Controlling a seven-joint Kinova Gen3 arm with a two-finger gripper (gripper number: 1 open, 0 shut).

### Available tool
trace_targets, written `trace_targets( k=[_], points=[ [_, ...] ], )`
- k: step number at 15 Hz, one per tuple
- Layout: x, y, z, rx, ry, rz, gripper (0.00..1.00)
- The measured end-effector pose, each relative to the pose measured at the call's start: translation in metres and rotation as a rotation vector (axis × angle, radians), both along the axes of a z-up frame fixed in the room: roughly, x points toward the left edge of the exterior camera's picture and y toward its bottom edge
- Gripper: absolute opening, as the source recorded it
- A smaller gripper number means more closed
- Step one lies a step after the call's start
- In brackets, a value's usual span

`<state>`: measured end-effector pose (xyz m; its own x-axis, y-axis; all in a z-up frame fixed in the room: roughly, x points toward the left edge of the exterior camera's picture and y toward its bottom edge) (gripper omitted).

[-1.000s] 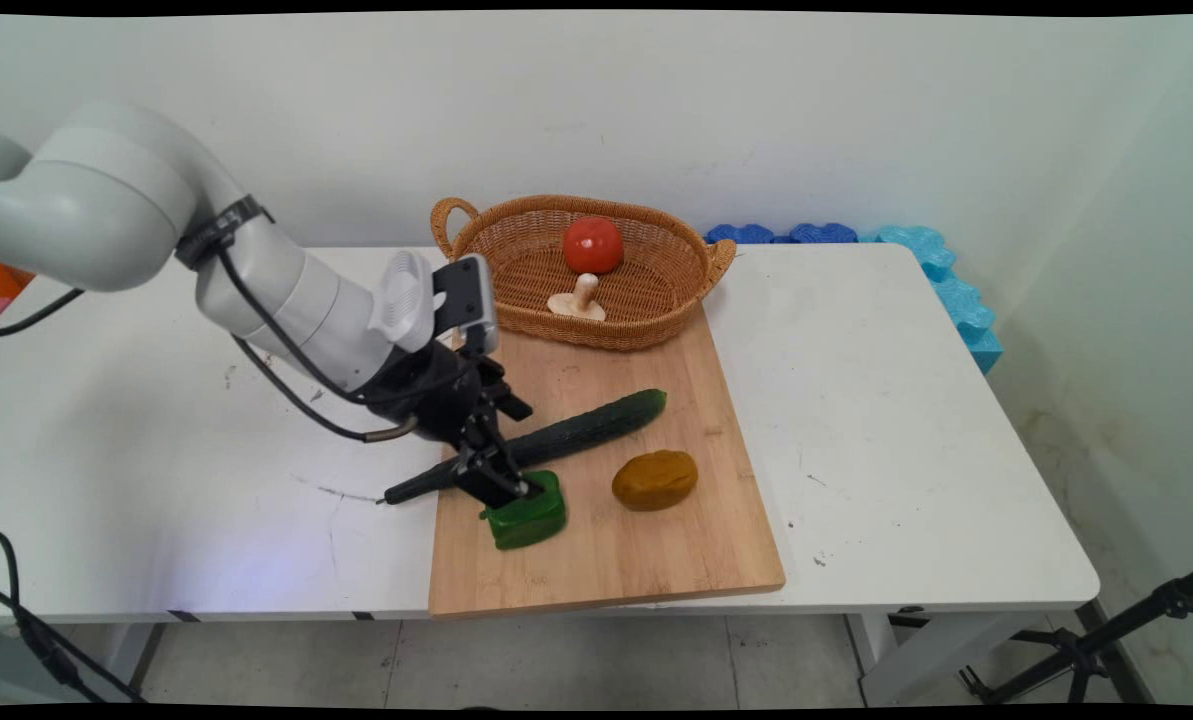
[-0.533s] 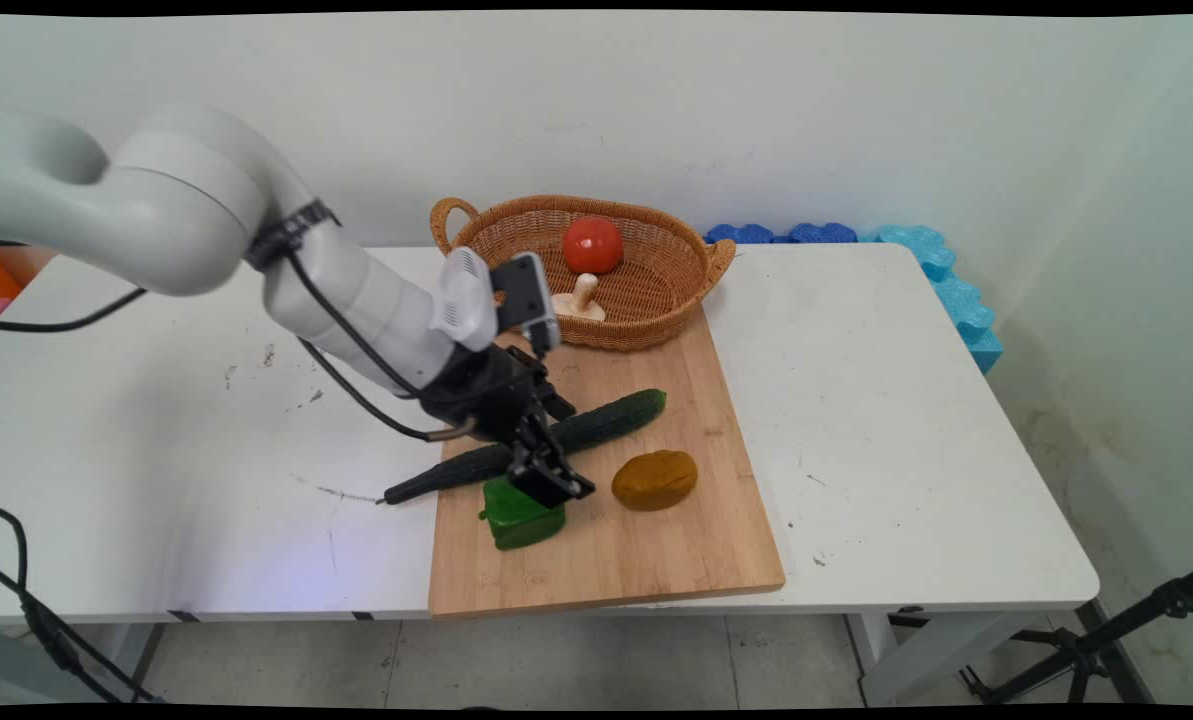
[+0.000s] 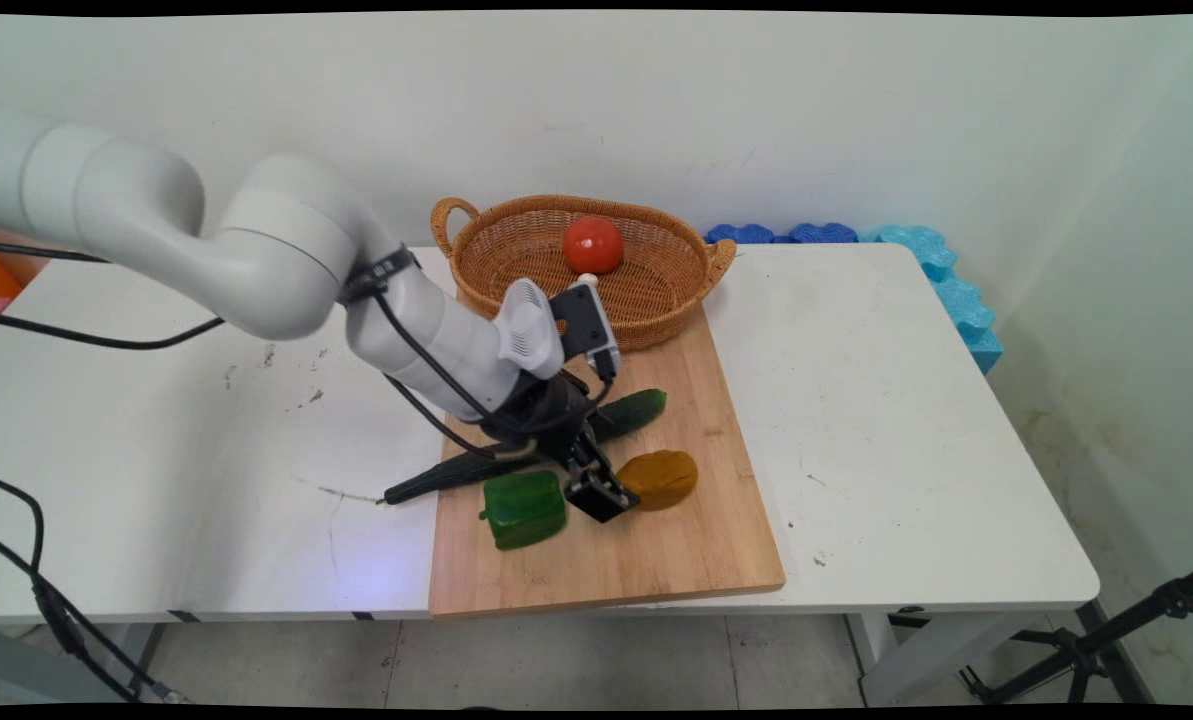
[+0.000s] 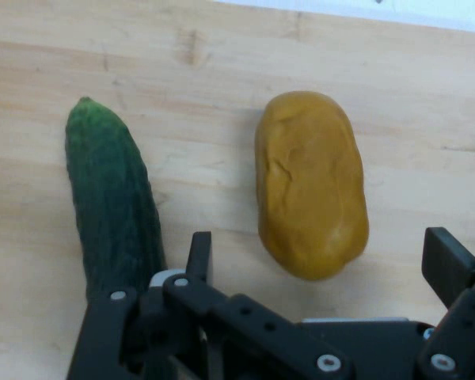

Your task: Pick up the potato from the cutting board, then place the picked object in the vegetable basket

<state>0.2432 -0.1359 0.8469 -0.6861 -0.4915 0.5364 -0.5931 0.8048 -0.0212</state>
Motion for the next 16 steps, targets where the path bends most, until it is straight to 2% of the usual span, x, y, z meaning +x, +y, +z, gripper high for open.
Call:
trace_targets(
  k=[12,13,16],
  points=[
    [-0.024,-0.011,-0.029,-0.01,-0.002,0.025,1.0],
    [-0.026,-0.012,-0.031,-0.012,-0.002,0.026,0.0],
    [-0.03,-0.014,-0.036,-0.019,-0.003,0.025,0.0]
  ],
)
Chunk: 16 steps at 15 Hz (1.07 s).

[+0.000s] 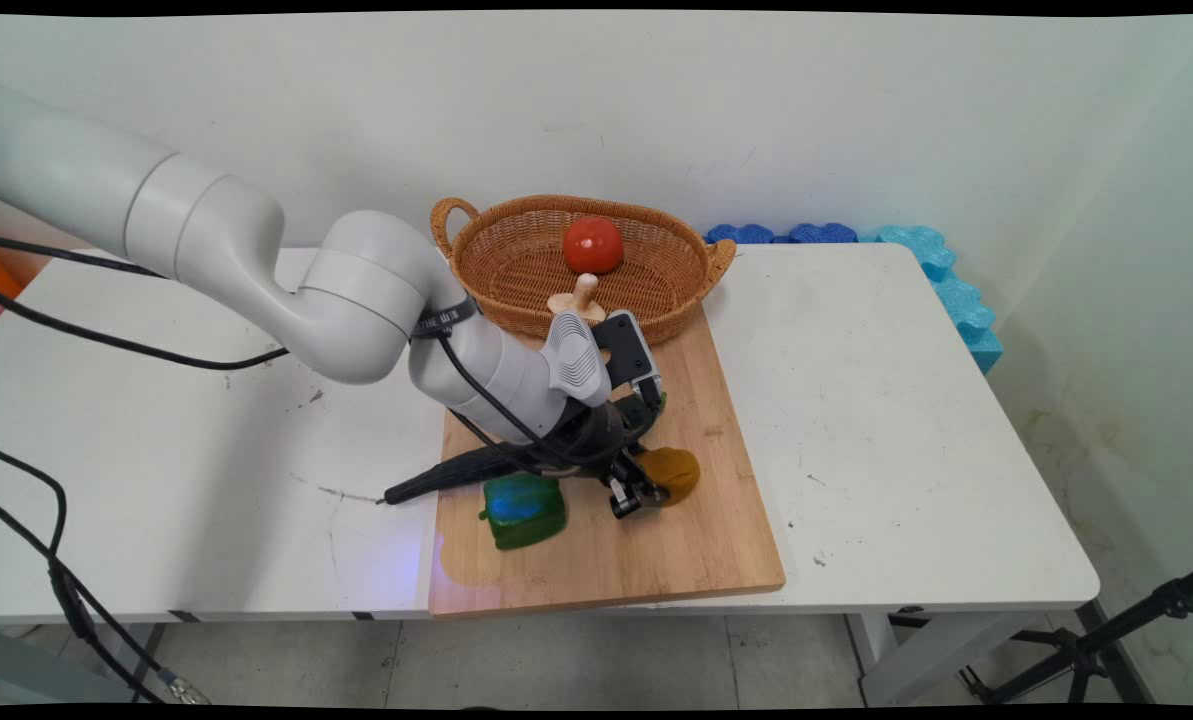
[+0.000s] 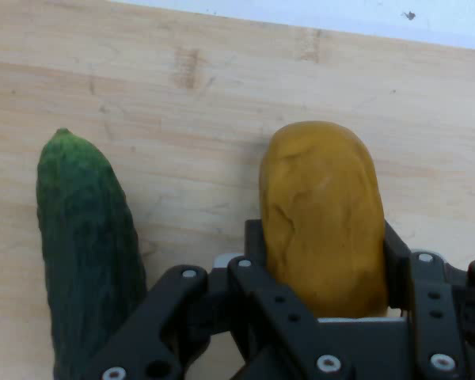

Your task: Place the picked object in the vegetable basket

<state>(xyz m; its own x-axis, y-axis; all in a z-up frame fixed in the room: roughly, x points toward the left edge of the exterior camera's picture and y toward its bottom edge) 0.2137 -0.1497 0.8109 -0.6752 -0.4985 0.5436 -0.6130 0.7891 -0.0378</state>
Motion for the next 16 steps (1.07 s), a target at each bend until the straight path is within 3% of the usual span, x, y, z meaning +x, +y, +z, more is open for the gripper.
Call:
trace_targets(
  k=[8,16],
  points=[
    [-0.003,-0.006,0.007,-0.039,0.009,-0.012,0.0],
    [0.006,-0.031,0.049,-0.112,0.031,-0.033,0.0]
  ],
)
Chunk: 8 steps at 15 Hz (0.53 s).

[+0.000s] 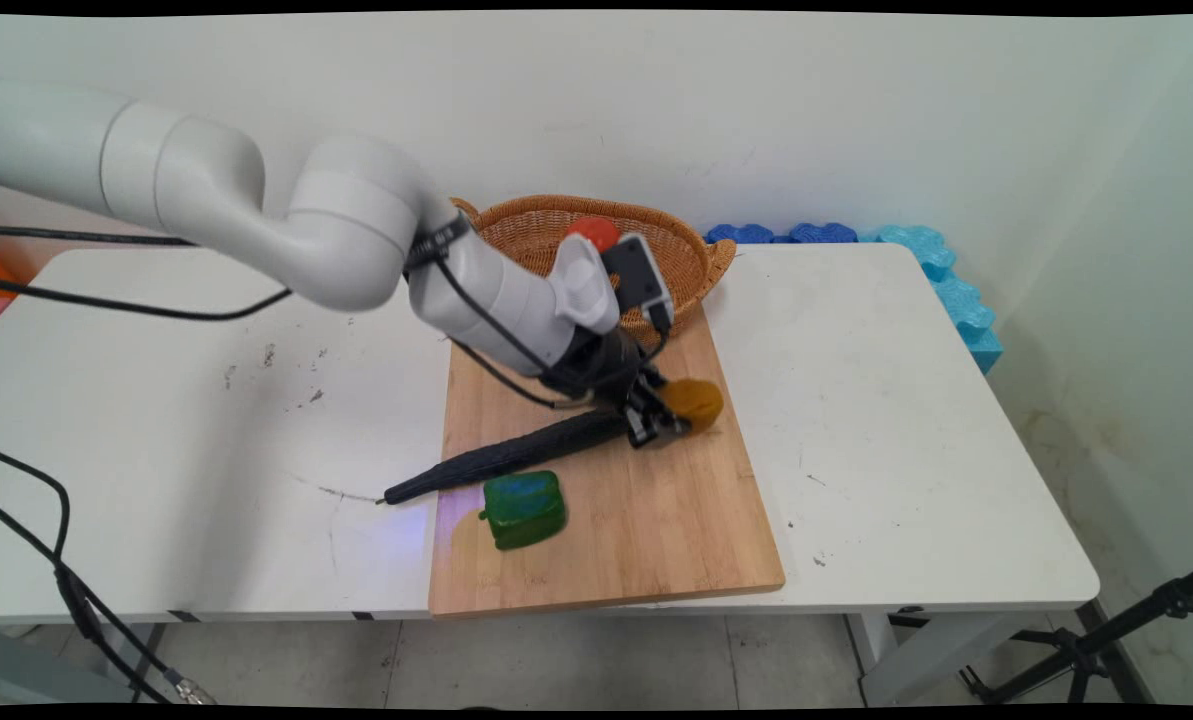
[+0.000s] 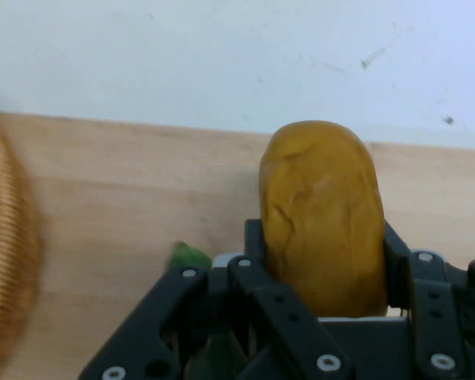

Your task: Place the picked object in the vegetable basket

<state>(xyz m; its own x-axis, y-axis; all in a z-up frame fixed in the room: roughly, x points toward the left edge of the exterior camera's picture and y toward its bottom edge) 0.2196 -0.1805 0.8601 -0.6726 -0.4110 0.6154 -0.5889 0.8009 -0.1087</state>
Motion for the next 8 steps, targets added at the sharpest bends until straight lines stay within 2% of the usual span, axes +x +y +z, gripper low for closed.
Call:
trace_targets(
  k=[8],
  points=[
    [0.027,-0.054,0.041,-0.085,-0.007,0.038,0.0]
  ],
)
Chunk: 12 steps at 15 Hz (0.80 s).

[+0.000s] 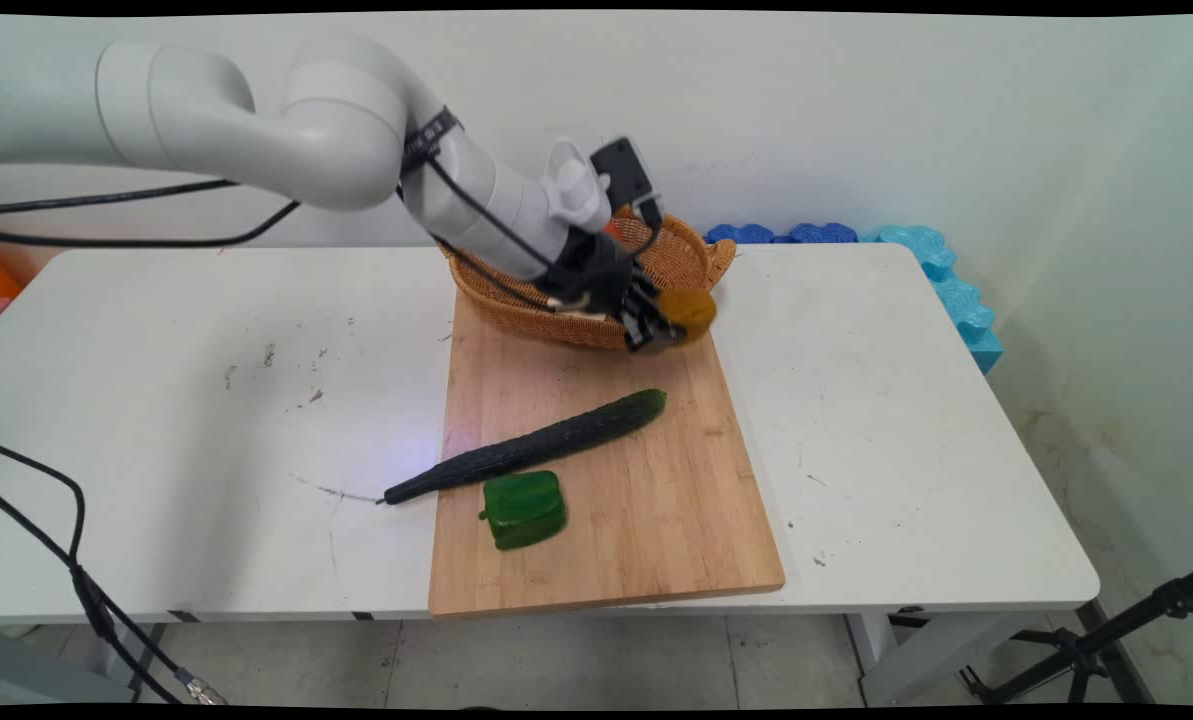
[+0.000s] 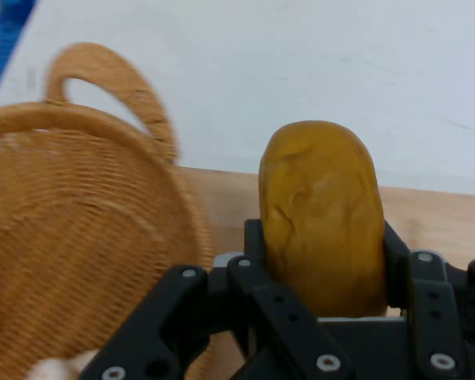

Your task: Place the picked object in the vegetable basket

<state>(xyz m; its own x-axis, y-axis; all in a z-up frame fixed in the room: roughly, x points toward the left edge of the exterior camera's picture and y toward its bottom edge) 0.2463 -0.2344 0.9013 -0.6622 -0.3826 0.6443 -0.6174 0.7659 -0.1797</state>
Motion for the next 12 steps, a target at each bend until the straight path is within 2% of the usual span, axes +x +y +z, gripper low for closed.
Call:
trace_targets(
  k=[6,12],
  points=[
    [0.019,-0.046,0.006,-0.054,-0.022,0.036,0.0],
    [0.036,-0.086,-0.011,-0.078,-0.061,0.049,0.0]
  ],
)
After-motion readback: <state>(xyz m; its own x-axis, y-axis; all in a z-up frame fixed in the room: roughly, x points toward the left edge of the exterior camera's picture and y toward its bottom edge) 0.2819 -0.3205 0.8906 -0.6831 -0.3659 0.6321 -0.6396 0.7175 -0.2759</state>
